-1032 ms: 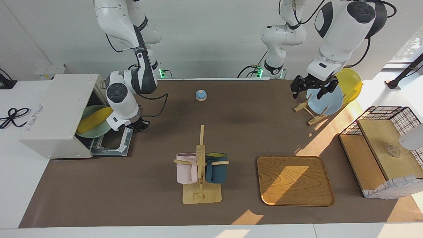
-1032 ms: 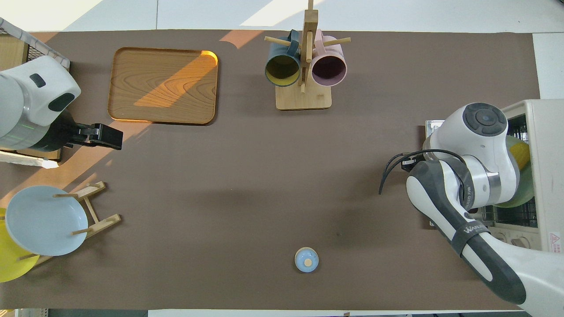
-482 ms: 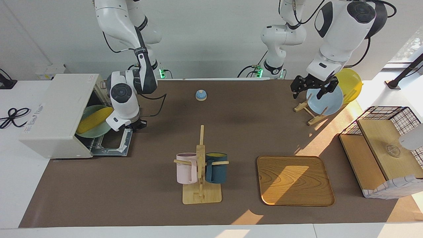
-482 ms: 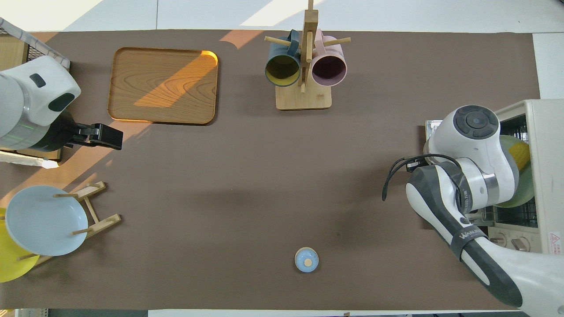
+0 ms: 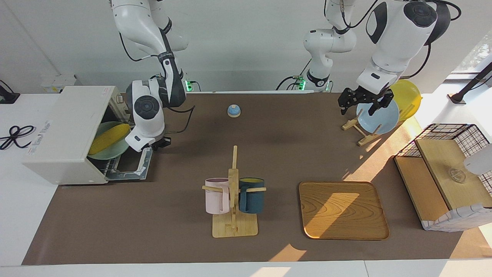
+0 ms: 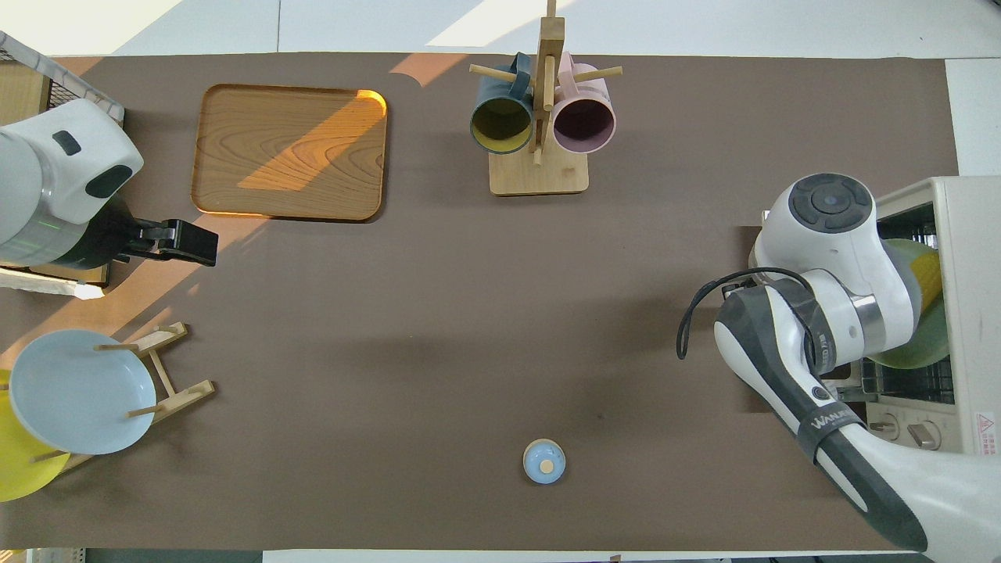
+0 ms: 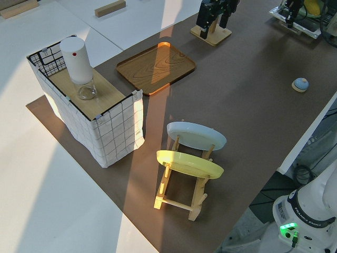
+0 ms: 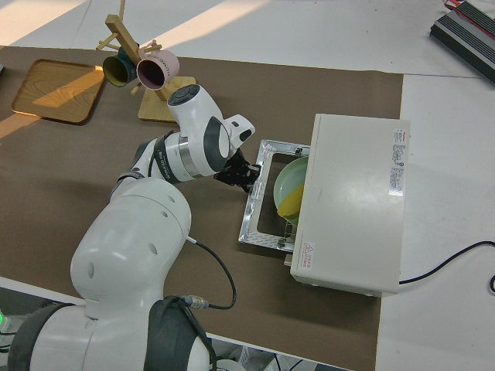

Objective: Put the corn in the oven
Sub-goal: 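Withdraw the right gripper out of the oven, then swing the oven door shut with the right gripper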

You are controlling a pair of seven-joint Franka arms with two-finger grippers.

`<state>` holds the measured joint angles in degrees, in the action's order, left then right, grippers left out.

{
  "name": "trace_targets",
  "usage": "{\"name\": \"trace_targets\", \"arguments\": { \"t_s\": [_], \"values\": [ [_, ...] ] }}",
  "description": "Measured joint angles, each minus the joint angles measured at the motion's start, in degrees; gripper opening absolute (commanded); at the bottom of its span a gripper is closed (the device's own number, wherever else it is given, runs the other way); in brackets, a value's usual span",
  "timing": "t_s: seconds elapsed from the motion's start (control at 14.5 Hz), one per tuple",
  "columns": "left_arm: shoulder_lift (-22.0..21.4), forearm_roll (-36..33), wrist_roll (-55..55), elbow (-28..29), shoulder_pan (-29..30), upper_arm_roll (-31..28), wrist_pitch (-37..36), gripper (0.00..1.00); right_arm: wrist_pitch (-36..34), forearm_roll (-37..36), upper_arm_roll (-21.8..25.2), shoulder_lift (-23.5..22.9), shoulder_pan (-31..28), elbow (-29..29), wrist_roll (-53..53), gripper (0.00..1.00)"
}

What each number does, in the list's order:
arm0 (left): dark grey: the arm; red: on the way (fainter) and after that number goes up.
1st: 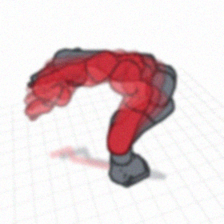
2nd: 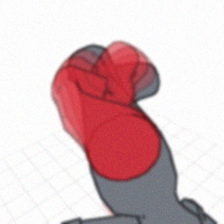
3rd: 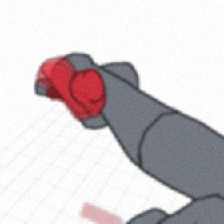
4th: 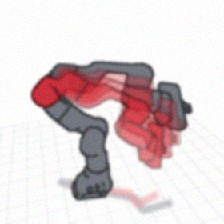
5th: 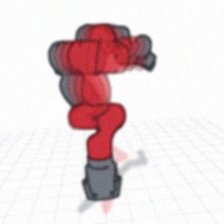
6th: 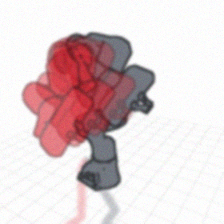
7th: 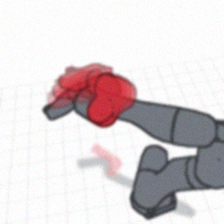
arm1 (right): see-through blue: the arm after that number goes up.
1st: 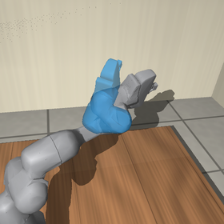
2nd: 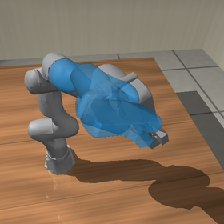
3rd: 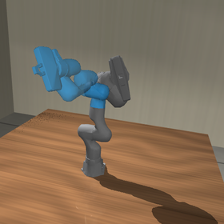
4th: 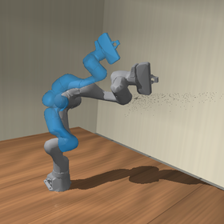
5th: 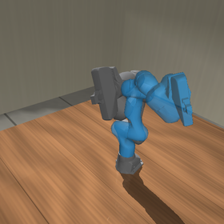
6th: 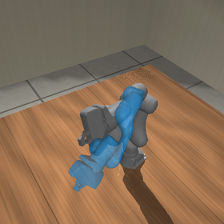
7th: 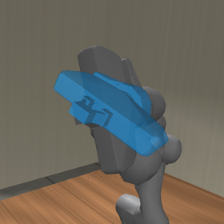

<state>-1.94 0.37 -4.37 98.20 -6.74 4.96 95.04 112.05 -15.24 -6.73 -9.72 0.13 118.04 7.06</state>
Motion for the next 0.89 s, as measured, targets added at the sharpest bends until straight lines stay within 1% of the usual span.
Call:
{"name": "trace_targets", "arguments": {
  "t_s": [0.14, 0.28, 0.41, 0.62, 0.69, 0.76, 0.89],
  "values": [
    [0.0, 0.0, 0.0, 0.0, 0.0, 0.0, 0.0, 1.0, -5.8, 0.5, -0.2, 2.0, -1.3, -3.2, -4.7, 0.0],
    [0.0, 0.0, 0.0, 0.0, 0.0, 0.0, 0.0, 1.0, -9.5, 0.3, -0.1, 5.1, -4.1, -5.1, -9.4, 0.0],
    [0.0, 0.0, 0.0, 0.0, 0.0, 0.0, 0.0, 1.0, -10.9, -0.5, 0.4, 7.8, -6.8, -5.8, -13.3, 0.0],
    [0.0, 0.0, 0.0, 0.0, 0.0, 0.0, 0.0, 1.0, -12.6, -1.5, 1.4, 9.7, -8.8, -5.9, -16.1, 0.0],
    [0.0, 0.0, 0.0, 0.0, 0.0, 0.0, 0.0, 1.0, -13.7, -1.5, 1.4, 10.2, -8.9, -6.1, -16.2, 0.13],
    [0.0, 0.0, 0.0, 0.0, 0.0, 0.0, 0.0, 1.0, -15.2, -0.8, 1.3, 10.8, -8.8, -7.0, -16.2, 0.22],
    [0.0, 0.0, 0.0, 0.0, 0.0, 0.0, 0.0, 1.0, -20.8, 2.3, 0.6, 11.8, -8.5, -12.1, -16.2, 0.36]
  ]
}}
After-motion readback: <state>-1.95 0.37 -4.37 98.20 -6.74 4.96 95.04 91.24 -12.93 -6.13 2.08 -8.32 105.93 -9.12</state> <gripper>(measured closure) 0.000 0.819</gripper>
